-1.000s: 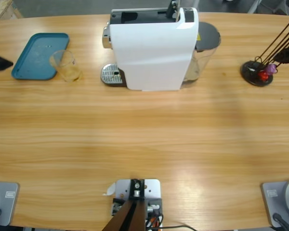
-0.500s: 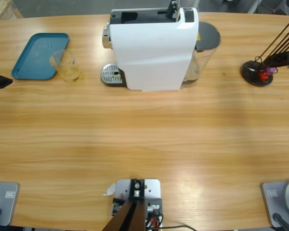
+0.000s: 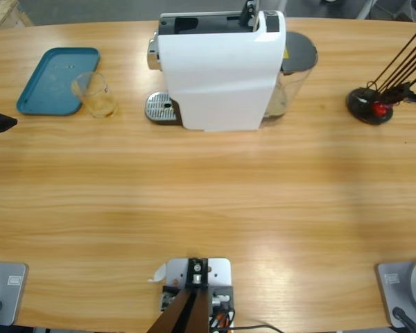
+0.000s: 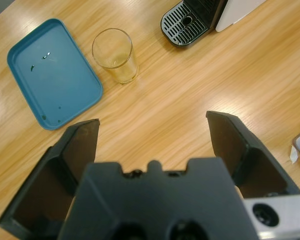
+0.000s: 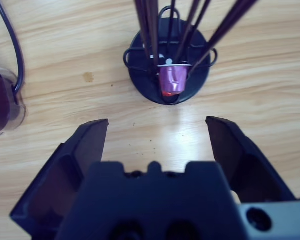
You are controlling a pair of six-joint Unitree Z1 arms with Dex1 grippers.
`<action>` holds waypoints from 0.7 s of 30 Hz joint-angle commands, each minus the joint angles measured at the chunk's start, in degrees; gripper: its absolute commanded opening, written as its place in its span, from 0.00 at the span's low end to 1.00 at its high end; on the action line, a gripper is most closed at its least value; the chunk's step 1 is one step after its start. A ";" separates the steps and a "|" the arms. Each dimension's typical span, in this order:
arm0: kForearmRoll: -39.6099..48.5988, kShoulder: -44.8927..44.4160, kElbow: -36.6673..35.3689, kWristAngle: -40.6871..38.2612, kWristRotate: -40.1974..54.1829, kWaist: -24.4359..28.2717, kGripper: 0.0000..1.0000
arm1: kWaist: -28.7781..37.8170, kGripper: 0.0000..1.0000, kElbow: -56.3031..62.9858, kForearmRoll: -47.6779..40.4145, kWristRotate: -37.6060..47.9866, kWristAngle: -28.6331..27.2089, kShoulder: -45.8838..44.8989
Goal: Pour coffee
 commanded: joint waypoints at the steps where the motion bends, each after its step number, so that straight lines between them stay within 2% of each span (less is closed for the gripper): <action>1: -0.67 -1.32 1.94 0.68 -0.49 -0.21 0.92 | -0.97 0.89 0.46 -2.84 -0.38 0.65 5.79; 18: -0.67 -1.23 2.11 0.77 -0.58 -0.10 0.92 | -2.73 0.88 -0.70 -3.78 -0.35 -2.55 7.92; 19: -0.69 -1.23 2.11 0.77 -0.58 -0.08 0.92 | -2.73 0.87 -0.53 -3.65 -0.19 -2.97 7.74; 21: -0.76 -1.23 2.15 0.77 -0.49 -0.05 0.92 | -2.73 0.78 -0.26 -3.35 -0.12 -3.38 7.13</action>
